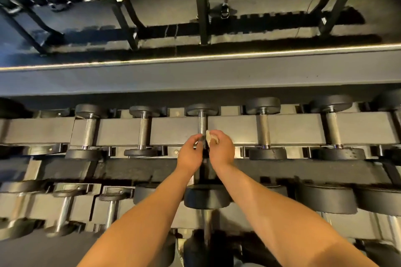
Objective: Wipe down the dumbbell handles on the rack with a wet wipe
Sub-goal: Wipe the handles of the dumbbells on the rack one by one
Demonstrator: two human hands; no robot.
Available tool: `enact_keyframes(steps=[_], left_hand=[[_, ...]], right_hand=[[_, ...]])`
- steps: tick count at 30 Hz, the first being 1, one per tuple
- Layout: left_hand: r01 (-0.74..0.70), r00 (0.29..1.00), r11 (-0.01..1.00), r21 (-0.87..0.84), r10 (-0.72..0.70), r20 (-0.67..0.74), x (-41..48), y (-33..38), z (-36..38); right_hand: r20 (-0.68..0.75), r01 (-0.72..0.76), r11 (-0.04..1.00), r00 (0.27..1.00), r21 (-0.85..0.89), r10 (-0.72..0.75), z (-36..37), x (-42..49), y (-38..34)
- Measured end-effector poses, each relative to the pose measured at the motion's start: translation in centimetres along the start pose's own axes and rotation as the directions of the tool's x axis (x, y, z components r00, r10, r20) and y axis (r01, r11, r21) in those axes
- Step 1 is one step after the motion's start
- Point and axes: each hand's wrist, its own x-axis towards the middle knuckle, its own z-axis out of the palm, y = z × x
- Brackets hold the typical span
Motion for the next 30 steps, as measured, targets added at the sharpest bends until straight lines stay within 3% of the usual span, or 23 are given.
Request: enact_keyframes(steps=[5, 10, 14, 16, 22, 27, 30], left_hand=[[0.043, 0.999, 0.998, 0.043, -0.042, -0.029, 3.3, -0.4, 1.2], [-0.029, 0.996, 0.998, 0.060, 0.034, -0.088, 5.8, -1.0, 2.1], [-0.014, 0.987, 0.984, 0.175, 0.041, -0.154, 6.3, -2.2, 3.1], [-0.014, 0.979, 0.976, 0.217, 0.057, -0.194, 6.2, -2.5, 3.3], [0.014, 0.978, 0.974, 0.225, 0.033, -0.205, 5.7, -1.9, 3.5], [0.010, 0.976, 0.969, 0.245, 0.044, -0.213, 5.8, -2.0, 3.5], [0.020, 0.976, 0.969, 0.245, 0.034, -0.216, 6.1, -2.3, 3.5]], right_hand=[[0.031, -0.010, 1.000, 0.999, 0.008, 0.010, 2.0, 2.9, 0.4], [0.018, 0.059, 0.998, 0.998, -0.003, -0.059, 2.8, 5.9, 0.2], [0.008, 0.091, 0.989, 0.996, 0.121, -0.093, 3.8, 8.1, -0.5], [0.041, 0.086, 0.980, 0.995, 0.180, -0.094, 3.6, 8.1, -0.5], [0.170, 0.081, 0.991, 0.980, 0.110, -0.099, 2.4, 6.1, 2.1], [0.003, 0.112, 0.981, 0.993, 0.158, -0.114, 2.3, 8.1, 0.0], [0.076, 0.123, 0.974, 0.987, 0.192, -0.139, 2.5, 8.5, -0.9]])
